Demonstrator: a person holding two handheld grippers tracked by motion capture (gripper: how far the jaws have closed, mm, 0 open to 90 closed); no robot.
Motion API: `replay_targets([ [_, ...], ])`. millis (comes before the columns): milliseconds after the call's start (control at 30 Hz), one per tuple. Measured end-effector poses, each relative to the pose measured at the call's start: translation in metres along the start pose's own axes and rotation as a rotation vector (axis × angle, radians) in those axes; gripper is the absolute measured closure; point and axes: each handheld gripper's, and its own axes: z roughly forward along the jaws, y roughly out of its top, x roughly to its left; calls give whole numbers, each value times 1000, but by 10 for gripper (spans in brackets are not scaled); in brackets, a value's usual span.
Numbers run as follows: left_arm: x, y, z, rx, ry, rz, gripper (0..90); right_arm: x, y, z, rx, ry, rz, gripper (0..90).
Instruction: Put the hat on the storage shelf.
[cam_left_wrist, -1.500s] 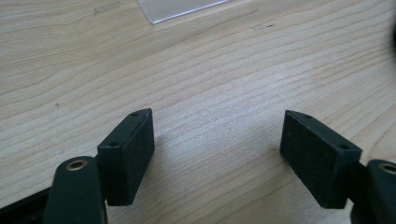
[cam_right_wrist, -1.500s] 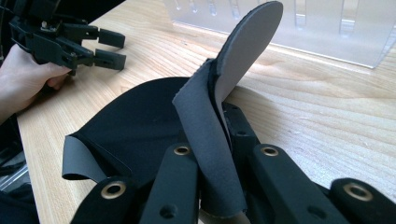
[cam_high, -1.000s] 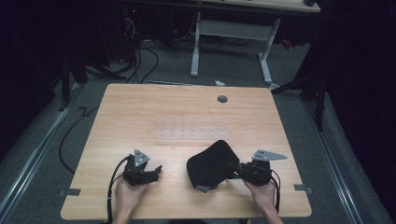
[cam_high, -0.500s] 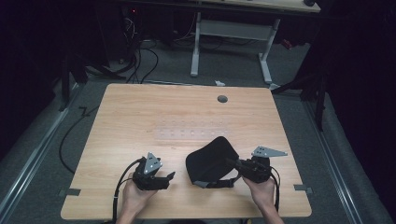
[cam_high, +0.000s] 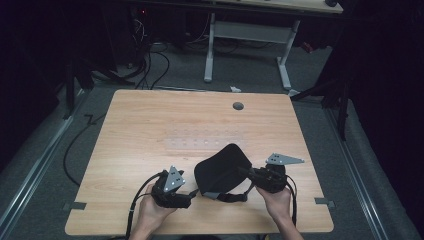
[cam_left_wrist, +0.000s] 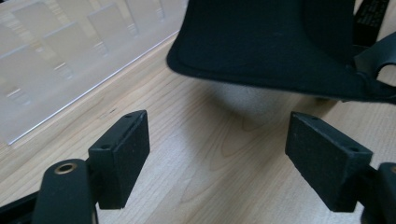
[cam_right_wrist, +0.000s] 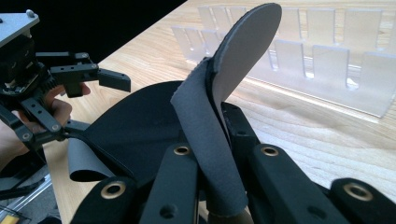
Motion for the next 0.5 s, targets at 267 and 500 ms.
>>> replay_targets([
  [267, -9, 6, 1, -23, -24, 24, 220, 4, 5, 4, 10, 14, 4, 844],
  [500, -16, 7, 4, -29, -21, 74, 225, 6, 9, 4, 11, 20, 0, 844],
])
